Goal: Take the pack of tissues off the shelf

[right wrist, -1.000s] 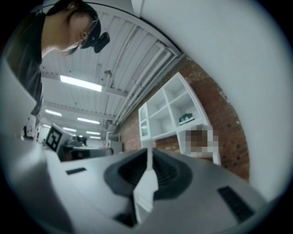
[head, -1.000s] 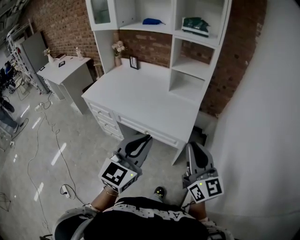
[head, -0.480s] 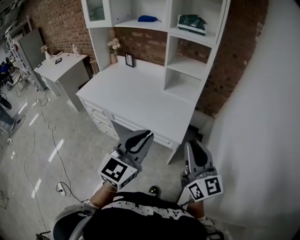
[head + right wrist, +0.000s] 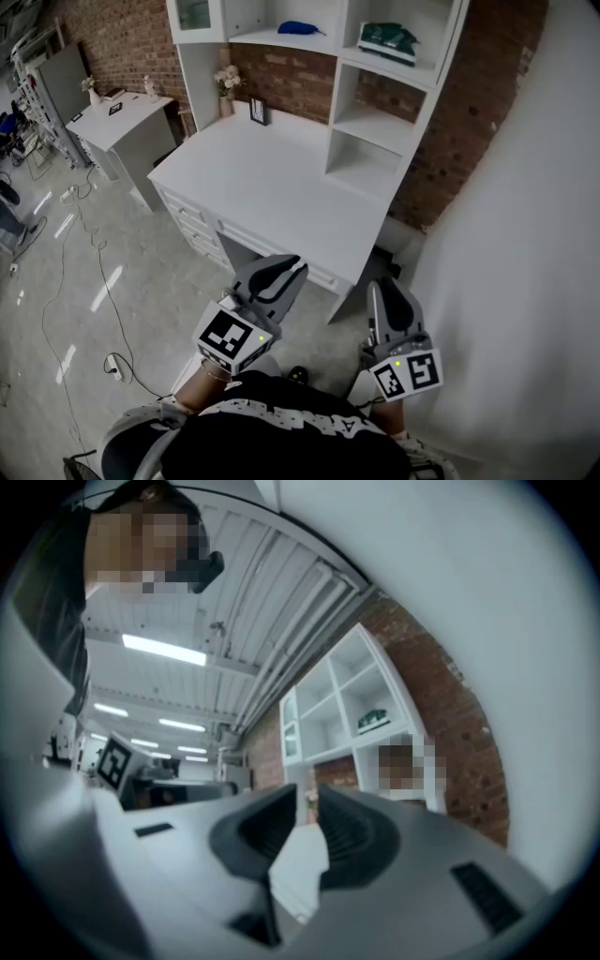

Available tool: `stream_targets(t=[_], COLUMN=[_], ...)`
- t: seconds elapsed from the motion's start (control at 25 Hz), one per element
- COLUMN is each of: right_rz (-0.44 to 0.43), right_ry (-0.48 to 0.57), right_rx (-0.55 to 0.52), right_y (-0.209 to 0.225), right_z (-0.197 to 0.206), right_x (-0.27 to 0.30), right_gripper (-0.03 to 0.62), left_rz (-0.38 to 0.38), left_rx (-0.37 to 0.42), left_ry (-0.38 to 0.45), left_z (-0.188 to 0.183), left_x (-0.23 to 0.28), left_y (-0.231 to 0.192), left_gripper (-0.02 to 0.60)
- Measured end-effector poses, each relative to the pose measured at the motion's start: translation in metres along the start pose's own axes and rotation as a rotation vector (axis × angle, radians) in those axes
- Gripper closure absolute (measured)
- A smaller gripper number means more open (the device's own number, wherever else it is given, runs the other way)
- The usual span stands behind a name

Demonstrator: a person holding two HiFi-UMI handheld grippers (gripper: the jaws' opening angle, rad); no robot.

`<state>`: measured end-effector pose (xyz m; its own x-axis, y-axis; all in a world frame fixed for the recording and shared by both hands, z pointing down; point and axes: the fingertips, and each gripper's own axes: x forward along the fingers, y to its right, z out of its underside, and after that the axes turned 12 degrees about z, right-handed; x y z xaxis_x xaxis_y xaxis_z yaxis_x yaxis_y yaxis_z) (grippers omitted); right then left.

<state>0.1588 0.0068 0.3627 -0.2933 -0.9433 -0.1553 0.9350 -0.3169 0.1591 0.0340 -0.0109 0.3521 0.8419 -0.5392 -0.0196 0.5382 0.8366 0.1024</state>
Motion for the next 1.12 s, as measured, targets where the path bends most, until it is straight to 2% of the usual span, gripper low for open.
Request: stream_targets(t=[0.12, 0.56, 0.8, 1.12], right_rz=[0.002, 0.088, 0.132, 0.165], right_ry=[-0.008, 0.007, 0.007, 0.006], right_rx=[-0.001, -0.042, -0.059, -0.081], right_y=[0.000, 0.026, 0.039, 0.053], right_z=[0.003, -0.007, -0.007, -0.011], right_x=[0.001, 0.008, 0.018, 0.041], right_gripper=[0.523, 0.518, 0.516, 0.511], left_rz=[-0.001, 0.107, 0.148, 0.183], left_rx=[-0.034, -0.019, -0.057, -0.044], left_ry=[-0.001, 0.030, 0.046, 0.055], left_z=[0.002, 0.000, 0.002, 0.002], left_x=[0.001, 0.041, 0.062, 0.086], left_y=[0.000, -0.005, -0.017, -0.039], left_gripper=[0.509, 0.500, 0.499, 0.492])
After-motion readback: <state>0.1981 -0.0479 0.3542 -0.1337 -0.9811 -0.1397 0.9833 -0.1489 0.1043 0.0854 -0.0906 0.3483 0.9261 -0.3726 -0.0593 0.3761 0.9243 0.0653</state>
